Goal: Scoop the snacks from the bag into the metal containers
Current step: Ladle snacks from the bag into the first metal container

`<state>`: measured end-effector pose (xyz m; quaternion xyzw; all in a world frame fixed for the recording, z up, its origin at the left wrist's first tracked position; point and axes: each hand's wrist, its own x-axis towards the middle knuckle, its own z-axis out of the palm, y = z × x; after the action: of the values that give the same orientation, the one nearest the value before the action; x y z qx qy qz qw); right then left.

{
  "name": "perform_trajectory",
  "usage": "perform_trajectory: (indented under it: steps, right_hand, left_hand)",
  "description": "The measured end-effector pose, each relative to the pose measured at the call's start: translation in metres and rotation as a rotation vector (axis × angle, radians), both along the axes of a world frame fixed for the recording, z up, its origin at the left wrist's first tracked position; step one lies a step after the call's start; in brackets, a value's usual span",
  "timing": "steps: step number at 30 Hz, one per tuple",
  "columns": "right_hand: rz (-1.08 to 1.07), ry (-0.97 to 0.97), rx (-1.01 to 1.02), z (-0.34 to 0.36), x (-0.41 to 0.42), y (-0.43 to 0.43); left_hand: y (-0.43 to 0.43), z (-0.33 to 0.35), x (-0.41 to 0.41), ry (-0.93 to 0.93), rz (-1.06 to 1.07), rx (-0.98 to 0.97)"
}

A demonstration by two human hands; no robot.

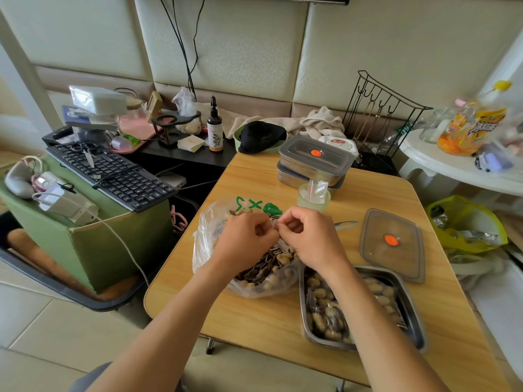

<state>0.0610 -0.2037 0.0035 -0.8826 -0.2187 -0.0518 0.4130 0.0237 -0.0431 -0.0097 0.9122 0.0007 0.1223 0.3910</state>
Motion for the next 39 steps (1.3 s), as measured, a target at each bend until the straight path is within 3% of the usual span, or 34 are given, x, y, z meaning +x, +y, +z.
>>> perform_trajectory:
  steps: [19,22,29,34,39]
  right_hand:
    - [0.107,-0.292,-0.165,0.000,-0.003,0.010]
    - [0.086,-0.202,-0.063,0.000,-0.001,0.010]
    - [0.080,0.017,0.062,-0.003,-0.005,0.007]
    - [-0.032,0.026,0.115,-0.008,-0.003,0.009]
    - [0.002,0.130,0.127,-0.008,0.000,0.004]
  left_hand:
    - [0.005,0.009,-0.002,0.109,0.055,-0.069]
    - [0.003,0.007,-0.004,0.148,0.067,-0.195]
    - [-0.003,0.008,-0.008,0.236,0.125,-0.700]
    - [-0.006,0.010,-0.011,0.271,0.111,-0.743]
    - [-0.002,0.008,-0.011,0.264,0.087,-0.700]
